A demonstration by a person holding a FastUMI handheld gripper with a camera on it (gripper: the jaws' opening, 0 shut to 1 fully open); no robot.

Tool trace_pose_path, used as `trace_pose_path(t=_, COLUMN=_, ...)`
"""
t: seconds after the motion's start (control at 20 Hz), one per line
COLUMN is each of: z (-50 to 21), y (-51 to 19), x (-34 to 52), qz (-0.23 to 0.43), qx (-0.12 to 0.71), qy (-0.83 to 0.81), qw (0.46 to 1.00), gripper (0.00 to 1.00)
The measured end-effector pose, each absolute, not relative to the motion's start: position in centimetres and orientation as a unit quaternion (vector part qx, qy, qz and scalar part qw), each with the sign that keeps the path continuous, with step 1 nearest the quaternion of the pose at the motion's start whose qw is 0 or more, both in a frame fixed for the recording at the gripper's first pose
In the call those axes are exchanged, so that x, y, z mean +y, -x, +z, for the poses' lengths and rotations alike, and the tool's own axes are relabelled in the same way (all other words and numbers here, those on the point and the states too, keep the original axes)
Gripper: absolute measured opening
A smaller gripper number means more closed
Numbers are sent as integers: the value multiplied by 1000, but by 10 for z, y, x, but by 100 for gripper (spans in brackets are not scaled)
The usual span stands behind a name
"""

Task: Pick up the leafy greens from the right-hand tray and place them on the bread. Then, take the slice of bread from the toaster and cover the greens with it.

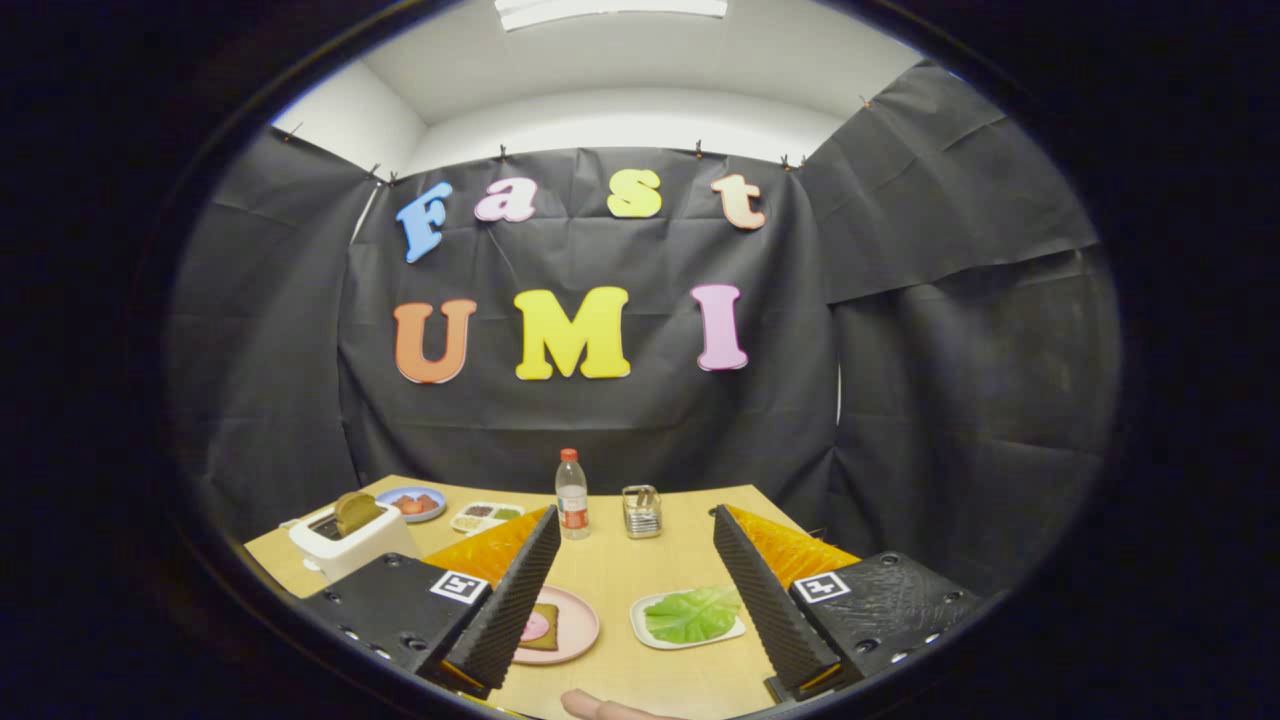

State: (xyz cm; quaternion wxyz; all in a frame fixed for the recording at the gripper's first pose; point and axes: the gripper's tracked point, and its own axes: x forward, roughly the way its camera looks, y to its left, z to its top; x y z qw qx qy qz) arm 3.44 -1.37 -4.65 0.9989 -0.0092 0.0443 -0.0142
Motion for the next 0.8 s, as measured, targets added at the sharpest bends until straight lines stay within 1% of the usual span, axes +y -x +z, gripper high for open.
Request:
trace_pose_path(t=0.25, z=-90, y=-70, x=-46, qz=-43, qx=102, qy=20, qw=994, gripper=95)
trace_pose_path(t=0.4, z=-124, y=-95, x=-74, qz=-72, qx=141, qy=34, qw=987, gripper=95)
trace_pose_path(t=0.55, z=-164, y=-124, x=-100, qz=-86, qx=184, qy=49, qw=978, gripper=95)
trace_pose_path(t=0.65, z=-190, y=-150, x=-112, qz=-78, qx=207, qy=55, qw=974, gripper=96)
trace_pose_path(t=0.8, z=-236, y=-176, x=-127, qz=-72, qx=264, qy=24, qw=962, gripper=95)
